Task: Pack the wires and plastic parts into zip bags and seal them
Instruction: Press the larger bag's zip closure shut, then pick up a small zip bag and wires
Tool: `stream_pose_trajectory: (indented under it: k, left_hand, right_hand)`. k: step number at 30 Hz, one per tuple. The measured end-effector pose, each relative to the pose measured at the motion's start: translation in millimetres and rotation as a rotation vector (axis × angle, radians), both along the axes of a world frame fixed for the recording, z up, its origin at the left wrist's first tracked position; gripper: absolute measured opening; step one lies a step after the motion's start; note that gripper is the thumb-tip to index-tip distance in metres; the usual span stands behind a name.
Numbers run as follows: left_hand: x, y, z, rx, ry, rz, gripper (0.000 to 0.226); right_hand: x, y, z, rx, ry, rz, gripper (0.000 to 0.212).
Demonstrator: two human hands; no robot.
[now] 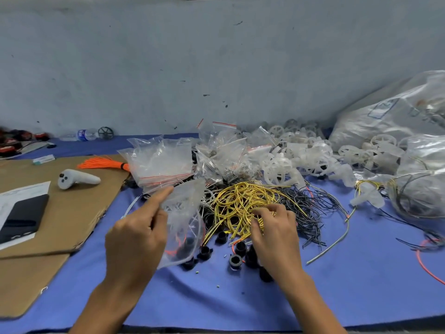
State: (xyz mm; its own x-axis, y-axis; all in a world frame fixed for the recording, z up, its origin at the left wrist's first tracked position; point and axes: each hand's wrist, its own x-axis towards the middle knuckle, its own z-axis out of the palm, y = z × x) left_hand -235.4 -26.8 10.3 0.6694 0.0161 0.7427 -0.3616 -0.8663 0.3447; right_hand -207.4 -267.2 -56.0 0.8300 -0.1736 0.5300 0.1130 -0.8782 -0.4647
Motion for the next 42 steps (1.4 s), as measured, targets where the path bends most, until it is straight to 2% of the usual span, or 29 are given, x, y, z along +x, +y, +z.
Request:
stream_pose_trajectory:
  k: [2, 4, 8, 11, 15, 17, 21, 23, 25, 27, 28, 30, 33, 35, 38, 42]
  left_hand:
    - [1.3, -10.2, -8.0, 0.045, 0.056, -0.027, 0.044]
    - [3.0, -20.3, -21.2, 0.106, 0.119, -0.015, 0.045]
    - [3.5, -32.3, -43.2, 0.184, 0.187, 0.020, 0.046]
    - [2.1, -32.7, -48.0, 0.174, 0.193, -0.008, 0.045]
    - [-1.0, -33.6, -52.8, 0.162, 0.223, -0.016, 0.043]
    - [-2.3, -35.9, -55.9, 0.146, 0.262, -0.026, 0.047]
    - [-4.4, -36.4, -62.4, 0.099, 0.321, -0.067, 0.048]
    - [-7.2, -36.0, -60.1, 0.068, 0.345, -0.069, 0.048]
    - [-13.1, -37.6, -51.7, 0.014, 0.372, -0.075, 0.062]
    - [-19.7, -41.9, -41.7, -0.064, 0.367, -0.112, 0.072]
    - [-22.6, -45.2, -36.1, -0.132, 0.341, -0.149, 0.066]
    - [-26.7, -54.5, -23.1, -0.326, 0.333, -0.266, 0.049]
    - [-34.0, -78.1, -0.4, -0.732, 0.574, -0.610, 0.042]
    - [-38.5, -91.3, 12.1, -0.998, 0.670, -0.775, 0.040]
    - [-41.1, -97.6, 20.3, -1.315, 0.652, -0.877, 0.028]
    - [-42.9, -96.0, 16.9, -1.473, 0.622, -0.874, 0.025]
  right_hand:
    - [24.6, -7.6, -4.4, -0.187, 0.174, -0.003, 0.031]
    - [38.5, -11.4, -10.6, -0.292, 0.247, 0.025, 0.034]
    - [45.6, -15.7, -15.0, -0.392, 0.270, 0.074, 0.035]
    - [41.8, -20.9, -13.8, -0.424, 0.179, 0.063, 0.023]
    - [43.1, -34.1, 4.7, -0.045, 0.016, 0.022, 0.016]
    - [45.9, -44.2, 19.9, 0.151, -0.003, 0.028, 0.013]
    - [42.9, -63.5, 54.1, 0.684, -0.027, 0.098, 0.012]
    - [33.2, -69.2, 69.5, 1.032, -0.058, 0.211, 0.012]
    - [18.2, -70.3, 81.0, 1.376, -0.065, 0.384, 0.011]
    - [0.7, -66.2, 85.7, 1.621, -0.026, 0.524, 0.007]
    - [-8.6, -62.2, 86.3, 1.706, 0.003, 0.582, 0.005]
    - [-27.2, -50.4, 84.1, 1.826, 0.083, 0.688, 0.011]
    - [-51.1, -27.5, 76.7, 1.966, 0.242, 0.831, 0.019]
    - [-62.1, -14.0, 72.1, 2.017, 0.336, 0.871, 0.029]
    - [-73.1, -3.0, 67.6, 1.997, 0.385, 0.797, 0.031]
    - [-82.1, -2.9, 57.6, 2.028, 0.293, 0.808, 0.043]
